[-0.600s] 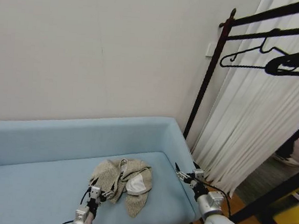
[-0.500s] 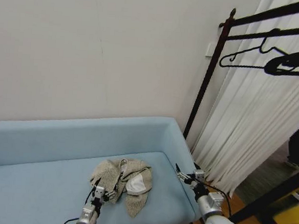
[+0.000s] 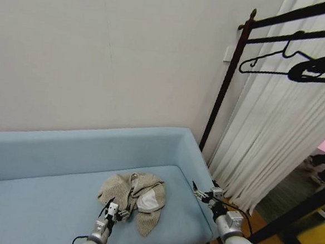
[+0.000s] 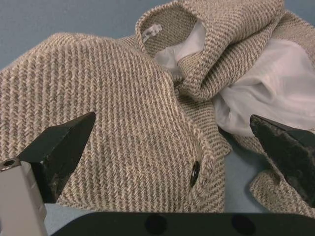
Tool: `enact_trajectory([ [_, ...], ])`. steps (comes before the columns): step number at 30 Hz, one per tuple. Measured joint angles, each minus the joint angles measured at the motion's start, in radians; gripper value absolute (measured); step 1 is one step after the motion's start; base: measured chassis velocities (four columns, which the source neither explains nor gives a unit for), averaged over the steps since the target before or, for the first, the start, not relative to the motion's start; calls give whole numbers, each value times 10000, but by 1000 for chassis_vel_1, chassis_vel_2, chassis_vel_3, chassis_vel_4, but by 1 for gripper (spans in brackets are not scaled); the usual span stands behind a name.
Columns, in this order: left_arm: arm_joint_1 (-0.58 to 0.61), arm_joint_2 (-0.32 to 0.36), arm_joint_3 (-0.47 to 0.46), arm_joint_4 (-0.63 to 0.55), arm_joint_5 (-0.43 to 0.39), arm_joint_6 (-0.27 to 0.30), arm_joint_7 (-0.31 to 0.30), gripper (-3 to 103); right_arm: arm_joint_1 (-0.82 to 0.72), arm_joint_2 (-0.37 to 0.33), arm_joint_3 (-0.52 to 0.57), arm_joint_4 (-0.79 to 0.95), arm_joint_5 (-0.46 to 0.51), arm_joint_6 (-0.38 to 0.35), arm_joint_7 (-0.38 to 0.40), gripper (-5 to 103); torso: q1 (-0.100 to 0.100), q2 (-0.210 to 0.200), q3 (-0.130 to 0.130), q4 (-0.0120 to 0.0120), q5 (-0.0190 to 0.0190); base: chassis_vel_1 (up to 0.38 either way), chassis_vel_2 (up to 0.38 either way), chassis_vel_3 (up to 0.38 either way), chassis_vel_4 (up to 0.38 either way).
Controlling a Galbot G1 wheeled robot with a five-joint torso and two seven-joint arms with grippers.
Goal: Pick up the clothes from the sofa and hang them on the clothes hanger.
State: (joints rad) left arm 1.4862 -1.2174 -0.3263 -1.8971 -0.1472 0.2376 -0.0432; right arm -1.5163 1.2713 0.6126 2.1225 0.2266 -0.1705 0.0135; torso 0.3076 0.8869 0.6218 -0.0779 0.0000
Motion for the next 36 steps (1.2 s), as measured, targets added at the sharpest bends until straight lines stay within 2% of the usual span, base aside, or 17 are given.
enact_trajectory([
  [8, -242, -23, 119, 328, 368, 86, -230, 101, 8, 85, 16, -102, -33, 101, 0, 100, 0, 0, 0, 0, 0, 0, 0, 0, 0],
  [11, -319, -35, 134, 477, 578, 48, -244, 97, 4, 108, 15, -113, -49, 111, -1, 100, 0, 0, 0, 0, 0, 0, 0, 0, 0],
  [13, -395, -48, 147, 610, 790, 7, -239, 86, 5, 122, 15, -131, -64, 124, -3, 100, 0, 0, 0, 0, 0, 0, 0, 0, 0],
  [16, -479, -60, 171, 748, 941, -30, -215, 81, 16, 126, 15, -139, -73, 134, -5, 100, 0, 0, 0, 0, 0, 0, 0, 0, 0],
  [19, -595, -68, 217, 1000, 1139, -99, -161, 64, 54, 135, 12, -151, -77, 141, -7, 100, 0, 0, 0, -1, 0, 0, 0, 0, 0],
  [22, -624, -89, 222, 1136, 1253, -128, -107, 59, 76, 138, -4, -164, -78, 145, -20, 100, 0, 0, 0, 0, 0, 0, 0, 0, 0],
  [26, -702, -140, 246, 1459, 1435, -225, -15, 38, 72, 139, -6, -176, -76, 171, -56, 100, 0, 0, 0, 0, 0, 0, 0, 0, 0],
  [28, -717, -149, 248, 1508, 1478, -260, -11, 38, 61, 141, 3, -176, -76, 180, -58, 100, 0, 0, 0, -1, 0, 0, 0, 0, 0],
  [32, -748, -156, 221, 1564, 1526, -326, -10, 16, 53, 155, 28, -177, -75, 207, -61, 100, 0, 0, 0, 0, 0, 0, 0, 0, 0],
  [34, -753, -155, 203, 1565, 1527, -341, -13, 16, 56, 159, 29, -177, -75, 208, -62, 100, 0, 0, 0, 0, 0, 0, 0, 0, 0],
  [36, -767, -145, 151, 1566, 1528, -372, -70, 5, 76, 179, 29, -183, -74, 213, -63, 100, 0, 0, 0, 0, 0, 0, 0, 0, 0],
])
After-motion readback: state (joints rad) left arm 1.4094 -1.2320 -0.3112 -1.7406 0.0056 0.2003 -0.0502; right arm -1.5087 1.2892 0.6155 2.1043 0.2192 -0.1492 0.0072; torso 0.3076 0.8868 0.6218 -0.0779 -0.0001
